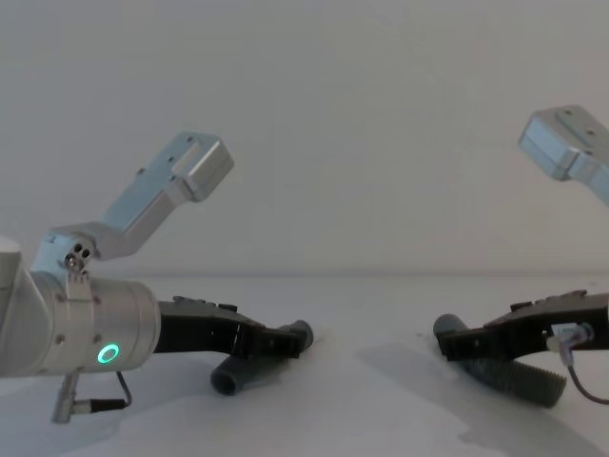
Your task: Use both hands to pick up one end of the pipe from the table, align the ends, and insert them.
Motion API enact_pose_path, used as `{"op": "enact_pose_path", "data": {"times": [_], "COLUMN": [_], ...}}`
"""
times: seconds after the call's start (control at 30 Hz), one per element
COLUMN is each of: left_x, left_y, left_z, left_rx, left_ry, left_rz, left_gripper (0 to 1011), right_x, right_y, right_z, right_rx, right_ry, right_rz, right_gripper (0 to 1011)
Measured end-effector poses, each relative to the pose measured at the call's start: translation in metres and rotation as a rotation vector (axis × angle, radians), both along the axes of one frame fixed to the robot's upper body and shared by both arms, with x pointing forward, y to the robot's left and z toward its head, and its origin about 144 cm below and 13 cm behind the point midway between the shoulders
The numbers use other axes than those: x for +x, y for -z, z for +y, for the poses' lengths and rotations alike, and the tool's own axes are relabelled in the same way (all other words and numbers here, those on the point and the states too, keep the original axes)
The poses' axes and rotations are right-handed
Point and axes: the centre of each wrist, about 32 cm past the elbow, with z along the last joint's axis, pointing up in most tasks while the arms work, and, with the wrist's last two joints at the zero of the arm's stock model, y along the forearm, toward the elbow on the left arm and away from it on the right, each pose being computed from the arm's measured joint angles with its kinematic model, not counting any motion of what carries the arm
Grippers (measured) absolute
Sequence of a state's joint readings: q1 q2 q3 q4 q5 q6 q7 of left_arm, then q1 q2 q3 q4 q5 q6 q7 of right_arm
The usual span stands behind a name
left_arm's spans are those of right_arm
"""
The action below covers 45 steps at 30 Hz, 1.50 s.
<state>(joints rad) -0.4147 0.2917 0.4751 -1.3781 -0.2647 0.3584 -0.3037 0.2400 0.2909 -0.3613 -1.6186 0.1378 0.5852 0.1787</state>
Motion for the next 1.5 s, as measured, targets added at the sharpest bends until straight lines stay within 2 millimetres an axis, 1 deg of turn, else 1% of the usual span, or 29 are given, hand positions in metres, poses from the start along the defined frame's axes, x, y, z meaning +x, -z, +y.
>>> {"op": "enact_pose_path", "data": {"times": [0.6,1.5], "left_x": [-0.0007,0.0020], "left_y": [-0.0010,-0.0066], "left_z": [0.0007,0.0027], "left_rx": [-0.002,0.057], "left_ry": [-0.001,0.014], "left_rz": [0.030,0.053], "left_gripper": [1001,1001], "right_x": [0.0011,0.0030], "right_y": [0.0007,0.0035], "right_z": [0.0024,0.0039], "right_rx": [-0.013,-0.017], "right_ry": [-0.006,-0.002], "right_rz": [0.033,0.055], "right_gripper": [1004,1003]}}
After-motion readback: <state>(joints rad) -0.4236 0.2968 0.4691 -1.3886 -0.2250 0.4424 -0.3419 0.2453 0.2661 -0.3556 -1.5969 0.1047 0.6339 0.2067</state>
